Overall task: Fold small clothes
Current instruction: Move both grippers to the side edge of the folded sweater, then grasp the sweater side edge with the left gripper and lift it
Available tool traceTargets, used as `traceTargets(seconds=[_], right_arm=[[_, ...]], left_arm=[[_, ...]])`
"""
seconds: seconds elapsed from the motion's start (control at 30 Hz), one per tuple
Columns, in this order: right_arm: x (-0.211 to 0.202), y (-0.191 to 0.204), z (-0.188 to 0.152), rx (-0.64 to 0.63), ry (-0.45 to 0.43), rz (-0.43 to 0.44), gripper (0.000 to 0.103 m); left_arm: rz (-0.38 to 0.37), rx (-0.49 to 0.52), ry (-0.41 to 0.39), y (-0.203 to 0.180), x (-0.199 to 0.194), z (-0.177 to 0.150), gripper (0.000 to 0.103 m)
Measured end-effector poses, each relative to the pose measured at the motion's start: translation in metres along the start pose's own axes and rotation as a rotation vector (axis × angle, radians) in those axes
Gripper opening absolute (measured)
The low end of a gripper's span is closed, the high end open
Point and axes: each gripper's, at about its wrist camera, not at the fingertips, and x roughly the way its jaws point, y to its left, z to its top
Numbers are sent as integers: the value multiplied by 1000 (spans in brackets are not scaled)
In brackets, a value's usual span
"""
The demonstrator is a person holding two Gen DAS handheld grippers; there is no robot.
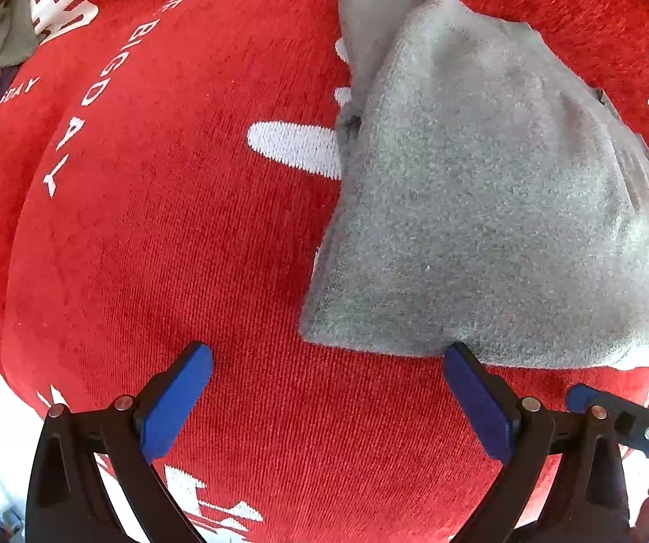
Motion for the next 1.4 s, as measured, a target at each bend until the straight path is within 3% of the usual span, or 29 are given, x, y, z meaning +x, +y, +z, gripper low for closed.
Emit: traceTargets(seconds=[0.13,0.43,0.47,0.57,0.77,0.97,1.17,1.23,1.3,1.37,1.4], right_arm=[[7,-4,4,69,-25,70,53],[18,-15,16,203,-109,233,55],[20,-15,18,228,-118,251,53],[20,-17,24,279,-150,296,15],[-7,-6,34,215,-175,387,10],[-19,-10,34,223,-173,440,9],[-13,-7,35,197,-148,423,9],[-12,-6,34,172,-130,397,9],[-10,-4,32,140,-107,364,9],[-7,-2,30,111,-80,333,9],[-6,-1,29,98,-66,318,9]], left_arm=[[-67,-26,5,10,-3,3,103],[-348,-166,-18,32,-20,14,103],[-363,-172,-18,30,-20,11,103],[-409,-193,-16,19,-20,8,103],[-563,-283,-32,1,-19,12,103],[-608,-365,-61,1,-20,24,103],[-575,-376,-90,-10,-13,43,101],[-540,-372,-94,-14,-10,50,90],[-482,-359,-102,-17,-10,57,85],[-359,-309,-128,-26,-14,65,40],[-297,-284,-127,-30,-14,69,32]])
